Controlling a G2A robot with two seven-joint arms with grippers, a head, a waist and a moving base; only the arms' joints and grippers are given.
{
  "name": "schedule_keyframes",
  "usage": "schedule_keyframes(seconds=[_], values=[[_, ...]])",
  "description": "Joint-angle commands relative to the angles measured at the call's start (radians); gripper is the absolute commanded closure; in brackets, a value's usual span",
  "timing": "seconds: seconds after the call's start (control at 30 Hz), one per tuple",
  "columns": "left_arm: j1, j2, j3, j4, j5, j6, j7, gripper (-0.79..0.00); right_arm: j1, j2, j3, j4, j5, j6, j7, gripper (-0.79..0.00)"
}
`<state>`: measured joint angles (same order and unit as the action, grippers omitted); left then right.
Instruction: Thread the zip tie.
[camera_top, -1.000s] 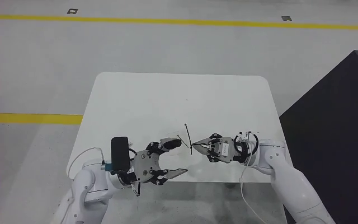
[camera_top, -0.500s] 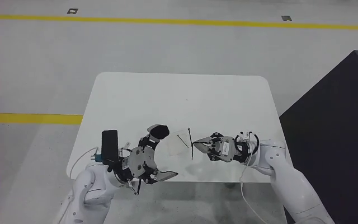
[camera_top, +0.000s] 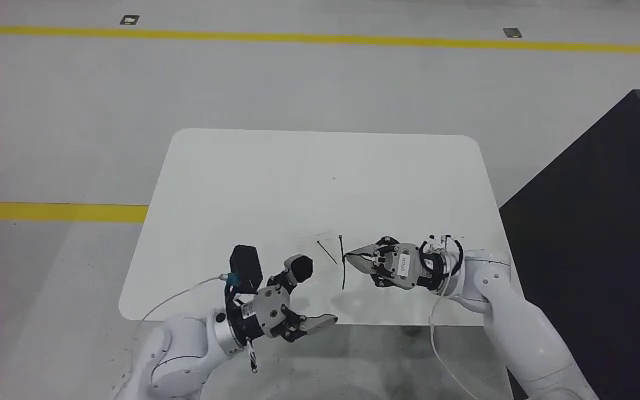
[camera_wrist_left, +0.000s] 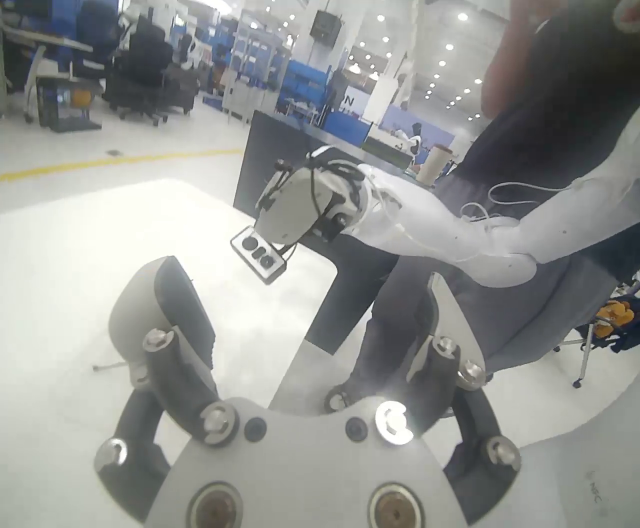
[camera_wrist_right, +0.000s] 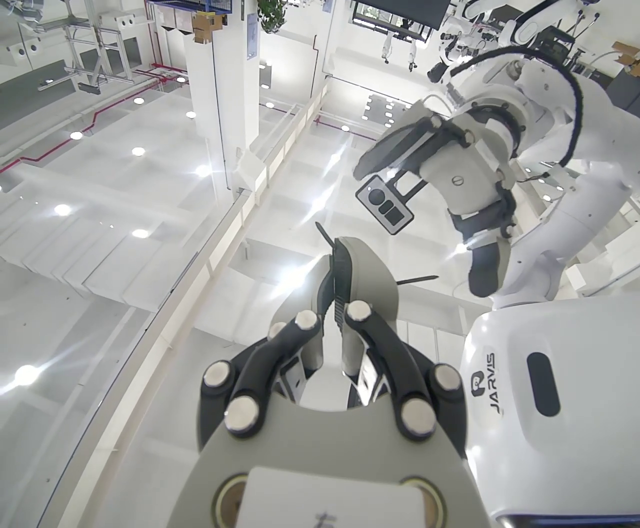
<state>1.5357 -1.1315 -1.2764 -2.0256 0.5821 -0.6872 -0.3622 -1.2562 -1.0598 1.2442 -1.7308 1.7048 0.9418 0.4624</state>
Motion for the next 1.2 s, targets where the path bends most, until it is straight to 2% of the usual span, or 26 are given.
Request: schedule_keyframes(seconds=[0.0,0.13,0.3,0.53,0.57,0.63,0.73,0.8,0.83,0.9,0.93,1.03,1.17], values=[[-0.001,0.0,0.0,0.0,0.004,-0.002,0.014,-0.785,0.0,0.0,0.0,0.0,0.0,0.0,0.0,0.0],[0.009,-0.002,0.018,-0.007,-0.016,0.009,0.015,-0.785,0.0,0.0,0.0,0.0,0.0,0.0,0.0,0.0],[-0.005,-0.003,0.052,-0.018,0.008,0.077,-0.014,-0.785,0.0,0.0,0.0,0.0,0.0,0.0,0.0,0.0],[-0.046,-0.014,0.11,0.003,0.058,0.101,0.052,-0.773,0.0,0.0,0.0,0.0,0.0,0.0,0.0,0.0],[-0.055,-0.015,0.117,0.005,0.071,0.105,0.06,-0.754,0.0,0.0,0.0,0.0,0.0,0.0,0.0,0.0],[-0.067,-0.019,0.137,0.01,0.078,0.112,0.075,-0.668,0.0,0.0,0.0,0.0,0.0,0.0,0.0,0.0],[-0.081,-0.022,0.158,0.016,0.088,0.117,0.089,-0.616,0.0,0.0,0.0,0.0,0.0,0.0,0.0,0.0],[-0.089,-0.024,0.166,0.017,0.103,0.117,0.104,-0.542,0.0,0.0,0.0,0.0,0.0,0.0,0.0,0.0],[-0.093,-0.025,0.169,0.017,0.116,0.117,0.112,-0.529,0.0,0.0,0.0,0.0,0.0,0.0,0.0,0.0],[-0.097,-0.026,0.169,0.019,0.137,0.123,0.133,-0.416,0.0,0.0,0.0,0.0,0.0,0.0,0.0,0.0],[-0.098,-0.027,0.168,0.019,0.141,0.127,0.146,-0.388,0.0,0.0,0.0,0.0,0.0,0.0,0.0,0.0],[-0.099,-0.029,0.168,0.024,0.138,0.129,0.178,-0.332,0.0,0.0,0.0,0.0,0.0,0.0,0.0,0.0],[-0.102,-0.03,0.17,0.023,0.144,0.127,0.191,-0.317,0.0,0.0,0.0,0.0,0.0,0.0,0.0,0.0]])
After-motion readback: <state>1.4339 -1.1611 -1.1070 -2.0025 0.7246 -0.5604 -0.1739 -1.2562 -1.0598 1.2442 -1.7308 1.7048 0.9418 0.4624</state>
